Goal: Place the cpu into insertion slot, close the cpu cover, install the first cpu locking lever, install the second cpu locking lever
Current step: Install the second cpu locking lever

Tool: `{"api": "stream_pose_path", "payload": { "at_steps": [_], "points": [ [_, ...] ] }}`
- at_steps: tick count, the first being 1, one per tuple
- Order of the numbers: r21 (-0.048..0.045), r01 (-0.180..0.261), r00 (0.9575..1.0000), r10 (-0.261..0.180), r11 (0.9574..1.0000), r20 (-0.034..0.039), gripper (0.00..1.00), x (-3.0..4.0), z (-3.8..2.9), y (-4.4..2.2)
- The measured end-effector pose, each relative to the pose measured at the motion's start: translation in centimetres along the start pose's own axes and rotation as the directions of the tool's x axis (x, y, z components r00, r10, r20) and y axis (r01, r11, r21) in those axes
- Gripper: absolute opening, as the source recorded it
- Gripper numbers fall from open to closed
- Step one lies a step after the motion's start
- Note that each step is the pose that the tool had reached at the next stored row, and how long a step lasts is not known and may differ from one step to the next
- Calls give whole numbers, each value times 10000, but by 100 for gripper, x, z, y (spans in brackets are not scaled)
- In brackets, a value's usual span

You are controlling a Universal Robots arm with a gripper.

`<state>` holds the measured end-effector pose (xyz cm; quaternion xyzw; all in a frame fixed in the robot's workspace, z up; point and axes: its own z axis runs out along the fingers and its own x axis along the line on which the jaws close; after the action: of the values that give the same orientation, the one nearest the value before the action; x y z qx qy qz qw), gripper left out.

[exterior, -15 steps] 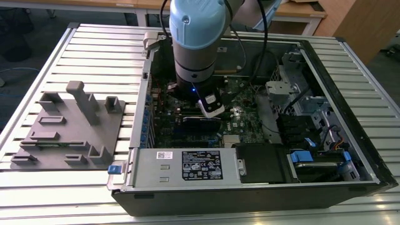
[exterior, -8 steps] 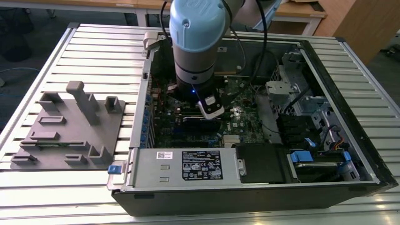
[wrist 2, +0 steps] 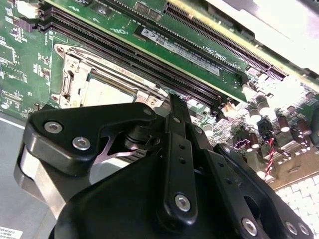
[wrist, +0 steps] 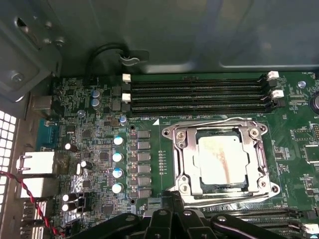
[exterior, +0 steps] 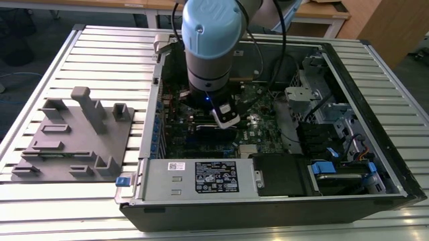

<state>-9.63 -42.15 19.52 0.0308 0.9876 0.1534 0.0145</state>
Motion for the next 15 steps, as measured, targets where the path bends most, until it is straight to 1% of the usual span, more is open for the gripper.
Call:
{"api": "stream_pose_path", "payload": {
  "at_steps": [2,15],
  "points": [
    [-24,-2,10000,2,10000,-3,10,1,7,-3],
    [-31,-4,10000,4,10000,-8,10,9,57,-19]
  ]
}}
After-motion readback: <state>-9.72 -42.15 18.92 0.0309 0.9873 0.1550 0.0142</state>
